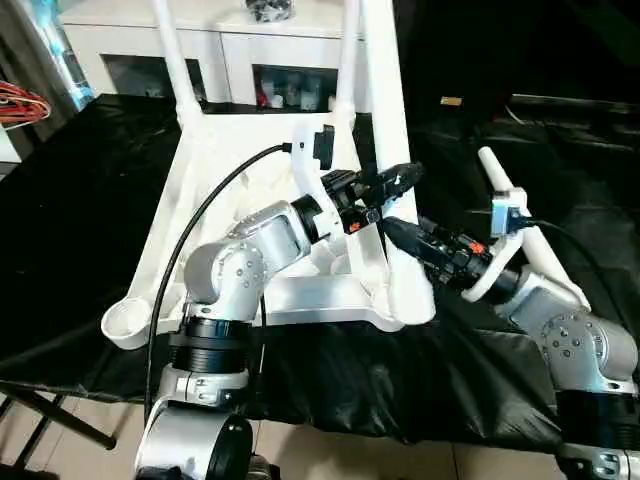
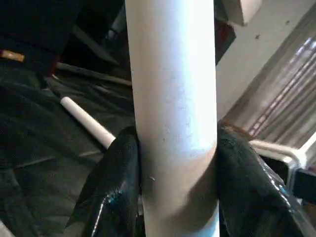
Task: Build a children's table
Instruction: Pick table leg
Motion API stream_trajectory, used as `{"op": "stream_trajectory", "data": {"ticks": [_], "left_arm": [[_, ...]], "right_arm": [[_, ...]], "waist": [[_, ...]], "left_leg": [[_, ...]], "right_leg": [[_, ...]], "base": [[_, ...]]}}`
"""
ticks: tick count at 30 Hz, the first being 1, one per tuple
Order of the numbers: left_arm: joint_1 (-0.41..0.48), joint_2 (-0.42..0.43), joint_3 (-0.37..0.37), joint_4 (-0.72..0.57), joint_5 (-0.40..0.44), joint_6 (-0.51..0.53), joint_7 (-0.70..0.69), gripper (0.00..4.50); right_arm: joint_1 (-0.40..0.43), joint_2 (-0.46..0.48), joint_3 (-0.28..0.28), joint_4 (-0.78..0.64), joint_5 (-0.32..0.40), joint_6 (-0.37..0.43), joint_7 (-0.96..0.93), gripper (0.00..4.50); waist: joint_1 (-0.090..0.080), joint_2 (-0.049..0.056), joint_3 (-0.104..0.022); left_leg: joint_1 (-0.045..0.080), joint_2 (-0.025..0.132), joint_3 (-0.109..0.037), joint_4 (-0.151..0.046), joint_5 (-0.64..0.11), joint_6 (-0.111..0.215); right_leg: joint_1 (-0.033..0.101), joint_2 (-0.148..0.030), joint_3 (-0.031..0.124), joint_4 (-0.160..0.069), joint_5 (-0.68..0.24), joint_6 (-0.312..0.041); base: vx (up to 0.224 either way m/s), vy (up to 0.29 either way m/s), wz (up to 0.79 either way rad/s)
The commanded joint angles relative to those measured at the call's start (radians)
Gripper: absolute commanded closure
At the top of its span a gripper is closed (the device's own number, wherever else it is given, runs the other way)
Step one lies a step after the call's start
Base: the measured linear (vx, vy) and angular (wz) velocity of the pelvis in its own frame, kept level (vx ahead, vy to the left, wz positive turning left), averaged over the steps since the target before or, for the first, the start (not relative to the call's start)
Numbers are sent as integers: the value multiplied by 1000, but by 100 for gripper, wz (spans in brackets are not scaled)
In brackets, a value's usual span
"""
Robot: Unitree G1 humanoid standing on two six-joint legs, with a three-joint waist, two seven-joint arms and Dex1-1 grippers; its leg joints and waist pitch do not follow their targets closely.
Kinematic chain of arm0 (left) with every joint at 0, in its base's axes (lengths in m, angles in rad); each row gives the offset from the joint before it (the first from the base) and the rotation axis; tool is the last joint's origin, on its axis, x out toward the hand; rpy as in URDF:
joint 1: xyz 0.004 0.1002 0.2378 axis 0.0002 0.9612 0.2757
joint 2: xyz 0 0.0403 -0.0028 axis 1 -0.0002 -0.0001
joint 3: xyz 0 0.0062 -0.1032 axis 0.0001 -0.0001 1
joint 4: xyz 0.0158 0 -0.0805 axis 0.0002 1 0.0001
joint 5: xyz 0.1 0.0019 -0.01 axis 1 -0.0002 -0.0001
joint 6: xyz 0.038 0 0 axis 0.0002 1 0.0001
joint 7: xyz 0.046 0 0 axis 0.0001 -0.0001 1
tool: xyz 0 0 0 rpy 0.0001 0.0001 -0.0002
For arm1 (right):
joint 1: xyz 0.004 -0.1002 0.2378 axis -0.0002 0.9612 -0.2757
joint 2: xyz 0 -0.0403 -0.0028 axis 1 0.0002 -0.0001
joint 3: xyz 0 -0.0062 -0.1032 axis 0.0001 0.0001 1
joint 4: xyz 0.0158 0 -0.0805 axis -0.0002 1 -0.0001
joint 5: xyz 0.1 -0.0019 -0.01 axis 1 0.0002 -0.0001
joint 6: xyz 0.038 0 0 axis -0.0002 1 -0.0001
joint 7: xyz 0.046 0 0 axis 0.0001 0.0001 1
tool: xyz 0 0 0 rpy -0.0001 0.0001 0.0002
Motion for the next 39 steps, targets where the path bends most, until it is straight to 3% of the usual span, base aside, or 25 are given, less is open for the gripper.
{"op": "stream_trajectory", "data": {"ticks": [1, 3, 5, 9, 17, 21, 27, 28, 35, 37, 39], "left_arm": [[-27, 17, -48, -30, 89, -66, 52, 260], [-27, 17, -48, -30, 89, -66, 52, 260], [-34, 23, -79, -29, 165, -117, 117, 261], [-40, 17, -100, -30, 204, -144, 154, 262], [-35, 16, -124, -23, 240, -174, 168, 262], [-28, 14, -127, -19, 248, -181, 178, 262], [-30, 12, -120, -9, 254, -184, 191, 262], [-32, 14, -117, -3, 260, -186, 195, 206], [-36, 13, -28, 6, 82, -107, 62, 145], [-30, 33, 3, 2, -27, -31, -49, 127], [-27, 41, 7, -2, -56, -12, -85, 113]], "right_arm": [[-20, 8, 66, -26, -84, -13, -77, 192], [-20, 8, 66, -26, -84, -13, -77, 176], [-50, 29, 136, 1, -202, -44, -187, 155], [-94, 67, 186, 46, -286, -55, -295, 153], [-130, 102, 185, 78, -289, -59, -338, 226], [-135, 104, 185, 86, -298, -69, -344, 255], [-130, 89, 181, 80, -284, -78, -322, 262], [-123, 76, 178, 70, -271, -89, -289, 262], [-66, -10, 154, -42, -138, -78, -56, 263], [-48, -42, 143, -70, -94, -71, 20, 263], [-44, -52, 138, -74, -80, -69, 40, 263]], "waist": [[-2, -13, -72], [-5, -14, -72], [-5, -14, -72], [-13, -13, -73], [-9, -11, -77], [-10, -12, -75], [-10, -12, -76], [-10, -10, -76], [-1, -15, -77], [0, -16, -76], [-3, -17, -74]], "left_leg": [[17, 43, -21, -75, -218, 3], [18, 40, -19, -75, -235, -5], [16, 41, -21, -76, -230, -9], [17, 39, -19, -74, -224, -19], [16, 41, -17, -73, -195, -8], [16, 40, -16, -73, -206, -6], [16, 40, -17, -72, -208, -7], [16, 40, -17, -73, -209, -6], [12, 39, -15, -66, -180, 32], [12, 37, -13, -64, -174, 43], [12, 37, -14, -65, -189, 41]], "right_leg": [[44, -68, 41, -96, -355, -99], [45, -71, 42, -97, -372, -92], [44, -70, 42, -96, -365, -92], [41, -70, 44, -91, -334, -105], [47, -67, 47, -78, -215, -137], [47, -69, 47, -82, -253, -129], [48, -68, 47, -82, -254, -128], [47, -67, 46, -82, -253, -128], [54, -68, 46, -76, -202, -161], [54, -68, 44, -77, -218, -176], [53, -68, 42, -80, -254, -172]], "base": [[0, 0, 0], [0, 0, 0], [0, 0, 0], [0, 0, 0], [0, 0, 0], [0, 0, 0], [0, 0, 0], [0, 0, 0], [0, 0, 0], [0, 0, 0], [0, 0, 0]]}}
